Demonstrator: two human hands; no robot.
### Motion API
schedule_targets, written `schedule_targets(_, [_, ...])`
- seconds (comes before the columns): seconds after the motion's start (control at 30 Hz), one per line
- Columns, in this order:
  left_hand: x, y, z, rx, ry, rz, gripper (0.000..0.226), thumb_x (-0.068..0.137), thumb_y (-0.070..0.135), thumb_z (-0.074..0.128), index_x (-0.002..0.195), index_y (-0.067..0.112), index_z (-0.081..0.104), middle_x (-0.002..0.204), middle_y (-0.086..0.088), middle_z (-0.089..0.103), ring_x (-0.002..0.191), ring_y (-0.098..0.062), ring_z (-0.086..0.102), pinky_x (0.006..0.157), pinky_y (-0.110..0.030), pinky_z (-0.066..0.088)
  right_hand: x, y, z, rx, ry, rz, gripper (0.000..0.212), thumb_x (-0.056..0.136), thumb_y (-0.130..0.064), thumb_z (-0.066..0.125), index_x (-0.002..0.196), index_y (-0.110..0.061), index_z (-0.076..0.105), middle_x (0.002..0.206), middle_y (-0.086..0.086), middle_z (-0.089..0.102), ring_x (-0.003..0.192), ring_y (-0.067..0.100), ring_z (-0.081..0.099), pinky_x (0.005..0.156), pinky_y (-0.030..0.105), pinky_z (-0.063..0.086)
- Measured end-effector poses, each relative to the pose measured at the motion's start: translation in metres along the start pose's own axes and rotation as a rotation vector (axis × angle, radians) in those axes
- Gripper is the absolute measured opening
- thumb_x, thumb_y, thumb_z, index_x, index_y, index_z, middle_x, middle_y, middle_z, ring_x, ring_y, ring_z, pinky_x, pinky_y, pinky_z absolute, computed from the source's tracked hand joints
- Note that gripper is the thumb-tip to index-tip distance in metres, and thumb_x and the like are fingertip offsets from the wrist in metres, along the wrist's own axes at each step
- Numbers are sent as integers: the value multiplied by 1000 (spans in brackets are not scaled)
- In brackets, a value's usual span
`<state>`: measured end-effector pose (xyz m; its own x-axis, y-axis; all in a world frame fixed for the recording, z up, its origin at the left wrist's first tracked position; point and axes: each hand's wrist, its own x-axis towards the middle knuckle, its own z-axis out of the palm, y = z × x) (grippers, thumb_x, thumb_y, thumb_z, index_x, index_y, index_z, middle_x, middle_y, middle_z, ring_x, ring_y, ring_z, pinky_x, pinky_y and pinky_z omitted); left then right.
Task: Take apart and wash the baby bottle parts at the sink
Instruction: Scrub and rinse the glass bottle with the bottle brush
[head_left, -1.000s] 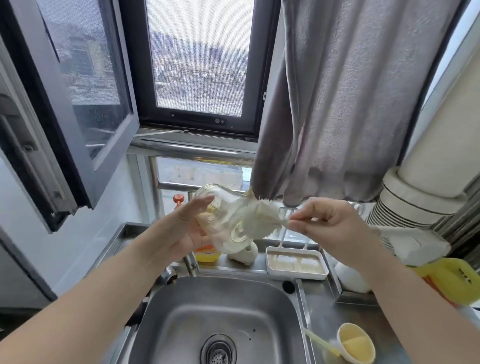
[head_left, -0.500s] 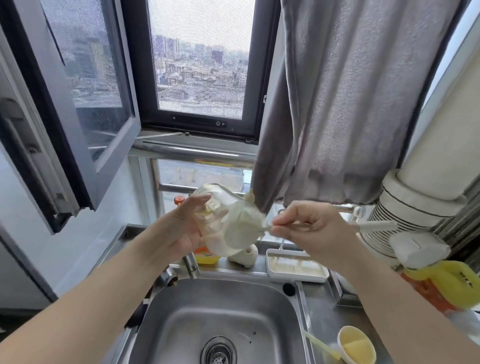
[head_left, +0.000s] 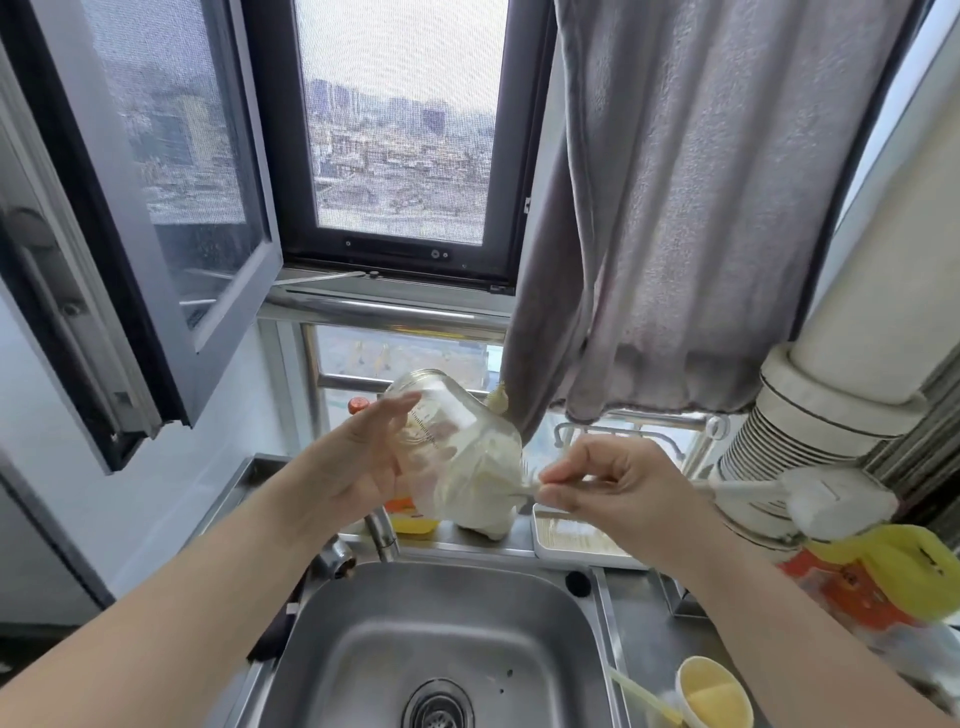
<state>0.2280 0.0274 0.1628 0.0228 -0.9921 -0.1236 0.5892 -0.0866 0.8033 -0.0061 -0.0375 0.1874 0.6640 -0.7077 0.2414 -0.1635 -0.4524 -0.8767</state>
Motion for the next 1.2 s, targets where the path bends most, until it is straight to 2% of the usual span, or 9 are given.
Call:
schedule_targets(0.13, [-1, 0, 2, -27, -14, 11, 56, 43, 29, 95, 88, 18, 65, 130, -24, 56, 117, -36, 58, 88, -53, 52, 1, -1, 1, 2, -2, -3, 24, 72, -3, 79, 63, -24, 71, 69, -6, 72, 65, 3, 67, 70, 21, 56])
schedule_targets(0.2, [0, -1, 4, -43, 12, 44, 52, 56, 25, 89, 95, 16, 56, 123, -22, 60, 112, -39, 60, 85, -54, 53, 3, -4, 4, 11, 0, -16, 20, 72, -1, 78, 66, -19, 70, 66, -7, 71, 62, 1, 65, 65, 15, 52])
schedule_targets(0.3, [-2, -1, 13, -30, 43, 86, 37, 78, 18, 67, 109, 19, 48, 90, -9, 69, 79, -28, 71, 65, -46, 59, 3, -4, 5, 13, 7, -25, 17, 73, 0, 77, 68, -15, 70, 64, -6, 70, 60, 0, 63, 63, 12, 48])
schedule_targets(0.4, [-4, -1, 20, 82, 45, 56, 44, 81, 24, 63, 120, 26, 44, 102, -10, 63, 74, -24, 71, 55, -41, 57, 2, -1, 6, -14, 5, -19, 18, 73, -1, 78, 68, -16, 70, 63, -9, 69, 61, 0, 63, 65, 14, 50])
schedule_targets(0.53, [-4, -2, 18, 189, -3, -40, 80, 56, 35, 87, 120, 40, 39, 104, -13, 71, 90, -31, 70, 67, -50, 58, 1, 2, 6, -30, 9, -6, 18, 72, -4, 79, 68, -19, 70, 65, -9, 69, 64, 1, 64, 69, 21, 55])
schedule_targets(0.63, [-2, -3, 18, 202, 19, -36, 71, 63, 31, 76, 123, 35, 36, 99, -14, 73, 89, -32, 70, 74, -53, 57, 0, 2, 5, -33, 15, -6, 17, 72, -5, 80, 68, -19, 71, 67, -7, 69, 66, 3, 65, 73, 26, 56])
schedule_targets(0.9, [2, -3, 7, 100, -43, -76, 103, 50, 32, 90, 139, 28, 38, 129, -21, 58, 105, -35, 64, 73, -49, 54, -6, 7, 1, -207, -10, -76, 17, 71, -7, 81, 70, -21, 71, 69, -13, 69, 66, 0, 65, 67, 12, 47])
schedule_targets(1.03, [3, -5, 0, 77, -42, -85, 100, 48, 33, 91, 135, 20, 43, 122, -17, 63, 105, -34, 65, 77, -50, 54, -1, 1, -14, -46, 167, -111, 10, 68, -6, 80, 72, -12, 73, 70, -1, 70, 65, 4, 64, 66, 12, 49])
schedule_targets(1.2, [4, -10, 6, 119, -33, -89, 89, 49, 33, 89, 128, 21, 50, 112, -16, 68, 96, -32, 68, 74, -48, 56, 1, 10, 15, -225, 18, -150, 13, 70, -19, 82, 72, -25, 70, 75, -10, 71, 74, 8, 69, 74, 27, 56])
